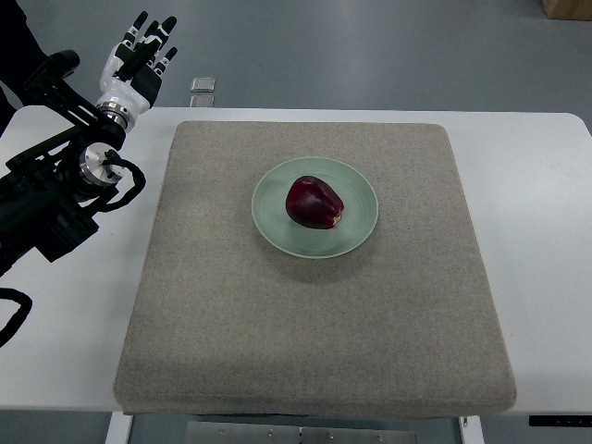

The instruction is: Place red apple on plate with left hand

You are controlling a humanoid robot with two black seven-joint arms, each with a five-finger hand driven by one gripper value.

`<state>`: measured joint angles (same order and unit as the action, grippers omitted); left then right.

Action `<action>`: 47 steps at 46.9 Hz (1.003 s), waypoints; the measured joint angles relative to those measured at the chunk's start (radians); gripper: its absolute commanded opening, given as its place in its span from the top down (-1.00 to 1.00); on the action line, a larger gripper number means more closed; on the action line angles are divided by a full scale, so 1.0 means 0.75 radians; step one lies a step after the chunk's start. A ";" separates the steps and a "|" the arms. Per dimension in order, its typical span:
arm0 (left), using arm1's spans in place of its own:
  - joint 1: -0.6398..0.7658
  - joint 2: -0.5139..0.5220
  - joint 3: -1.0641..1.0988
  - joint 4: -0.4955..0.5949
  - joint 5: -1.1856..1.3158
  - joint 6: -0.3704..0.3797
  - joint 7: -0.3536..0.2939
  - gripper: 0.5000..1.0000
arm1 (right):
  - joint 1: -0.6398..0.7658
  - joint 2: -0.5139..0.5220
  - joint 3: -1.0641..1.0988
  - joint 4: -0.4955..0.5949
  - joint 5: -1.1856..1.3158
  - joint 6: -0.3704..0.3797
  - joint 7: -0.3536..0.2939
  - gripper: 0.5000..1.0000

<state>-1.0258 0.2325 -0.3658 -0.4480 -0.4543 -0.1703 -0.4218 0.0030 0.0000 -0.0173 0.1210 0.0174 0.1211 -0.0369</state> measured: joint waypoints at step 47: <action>0.005 -0.003 0.000 0.000 0.002 -0.006 0.000 -0.99 | 0.010 0.000 0.000 0.033 -0.006 0.005 0.000 -0.72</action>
<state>-1.0219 0.2301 -0.3662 -0.4479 -0.4525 -0.1749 -0.4218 0.0107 0.0000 -0.0172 0.1458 0.0127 0.1247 -0.0368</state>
